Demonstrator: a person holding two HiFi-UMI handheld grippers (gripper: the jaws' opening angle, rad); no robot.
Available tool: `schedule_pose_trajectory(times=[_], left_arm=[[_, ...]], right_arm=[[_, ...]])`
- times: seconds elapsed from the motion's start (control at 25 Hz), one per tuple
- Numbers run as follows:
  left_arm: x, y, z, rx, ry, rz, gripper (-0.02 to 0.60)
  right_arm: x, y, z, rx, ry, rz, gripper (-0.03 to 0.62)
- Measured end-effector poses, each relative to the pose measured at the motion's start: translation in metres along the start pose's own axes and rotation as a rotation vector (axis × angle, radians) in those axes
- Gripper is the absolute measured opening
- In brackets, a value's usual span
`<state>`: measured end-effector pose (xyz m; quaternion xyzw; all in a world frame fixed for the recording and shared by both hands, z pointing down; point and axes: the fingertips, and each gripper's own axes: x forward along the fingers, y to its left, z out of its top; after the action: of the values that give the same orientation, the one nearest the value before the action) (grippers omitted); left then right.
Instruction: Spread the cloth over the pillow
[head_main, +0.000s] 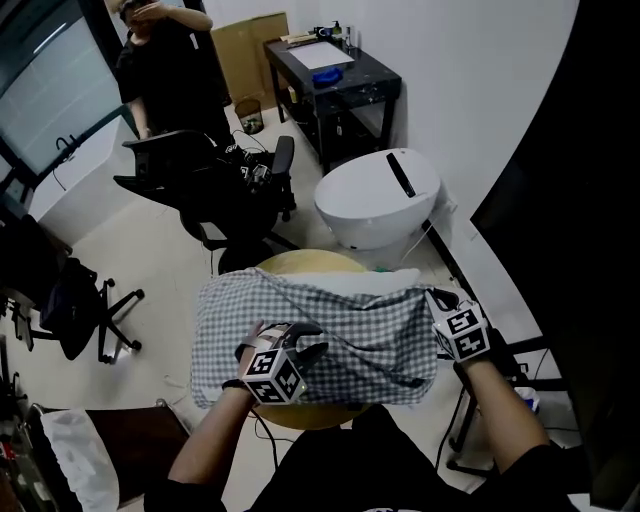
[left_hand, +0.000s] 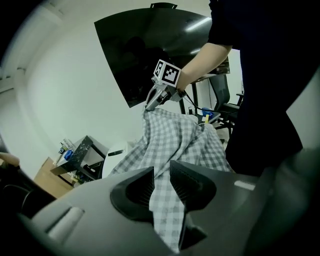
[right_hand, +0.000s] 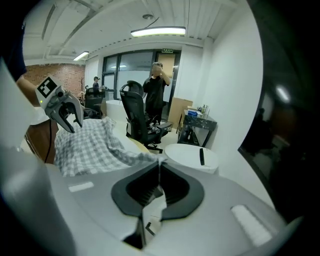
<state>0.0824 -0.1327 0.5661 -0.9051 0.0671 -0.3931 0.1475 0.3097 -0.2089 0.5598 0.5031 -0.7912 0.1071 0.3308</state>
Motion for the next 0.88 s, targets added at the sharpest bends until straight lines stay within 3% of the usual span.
schedule_pose_trajectory(times=[0.48, 0.88], left_arm=[[0.029, 0.031, -0.009, -0.073, 0.060, 0.029, 0.089], [0.056, 0.048, -0.009, -0.124, 0.104, 0.044, 0.089]], right_arm=[[0.074, -0.094, 0.001, -0.018, 0.066, -0.072, 0.011], [0.149, -0.128, -0.028, -0.044, 0.195, -0.005, 0.012]])
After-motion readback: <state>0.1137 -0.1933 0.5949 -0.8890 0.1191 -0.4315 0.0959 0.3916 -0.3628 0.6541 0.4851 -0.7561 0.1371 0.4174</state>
